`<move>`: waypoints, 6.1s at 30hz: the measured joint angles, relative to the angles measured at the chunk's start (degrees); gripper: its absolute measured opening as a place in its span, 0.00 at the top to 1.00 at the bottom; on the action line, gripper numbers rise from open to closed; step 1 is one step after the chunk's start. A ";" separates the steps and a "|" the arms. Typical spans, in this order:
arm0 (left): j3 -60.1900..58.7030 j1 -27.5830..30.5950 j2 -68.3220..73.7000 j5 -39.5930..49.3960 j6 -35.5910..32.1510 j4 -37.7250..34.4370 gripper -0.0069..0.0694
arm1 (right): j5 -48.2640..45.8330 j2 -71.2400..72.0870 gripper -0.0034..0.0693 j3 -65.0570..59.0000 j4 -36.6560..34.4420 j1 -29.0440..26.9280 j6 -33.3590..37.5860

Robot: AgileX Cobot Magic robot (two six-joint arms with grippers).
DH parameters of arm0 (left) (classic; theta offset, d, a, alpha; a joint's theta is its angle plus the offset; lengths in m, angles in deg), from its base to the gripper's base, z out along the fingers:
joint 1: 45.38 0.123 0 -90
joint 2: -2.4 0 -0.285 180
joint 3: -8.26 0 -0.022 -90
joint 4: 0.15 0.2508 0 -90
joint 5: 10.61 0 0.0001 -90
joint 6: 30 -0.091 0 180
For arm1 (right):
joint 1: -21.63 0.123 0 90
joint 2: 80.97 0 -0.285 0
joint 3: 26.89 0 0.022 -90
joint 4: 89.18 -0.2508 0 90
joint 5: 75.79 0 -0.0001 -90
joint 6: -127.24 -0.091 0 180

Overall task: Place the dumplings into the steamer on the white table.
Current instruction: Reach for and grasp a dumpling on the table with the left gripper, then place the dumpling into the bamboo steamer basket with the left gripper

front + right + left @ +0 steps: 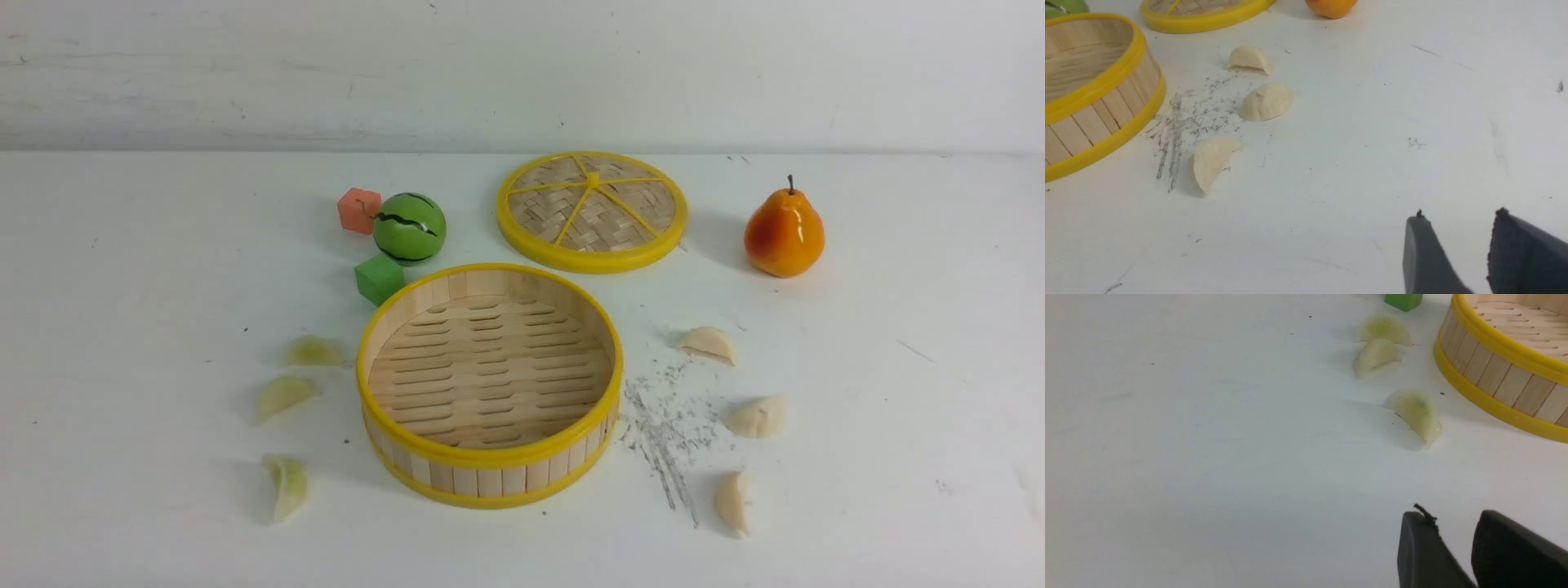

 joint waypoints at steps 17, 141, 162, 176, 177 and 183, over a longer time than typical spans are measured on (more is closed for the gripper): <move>0.00 0.00 0.00 0.00 0.00 0.00 0.66 | 0.00 0.00 0.62 0.00 0.00 0.00 0.00; 53.97 -13.04 100.12 2.42 28.80 13.74 0.49 | -20.18 -43.88 0.95 26.79 -36.21 2.52 41.85; 75.75 -18.17 93.09 8.62 19.18 2.89 0.64 | -18.60 -43.88 0.93 26.79 -36.43 2.52 41.91; 101.73 -20.04 123.72 20.68 16.10 1.95 0.64 | -18.54 -43.88 0.92 26.79 -36.39 2.52 42.03; 102.78 -20.04 124.88 21.20 16.10 1.80 0.64 | -18.50 -43.88 0.92 26.79 -36.39 2.52 42.03; 104.37 -20.04 126.26 21.33 16.10 1.56 0.60 | -18.50 -43.88 0.91 26.79 -36.39 2.52 42.03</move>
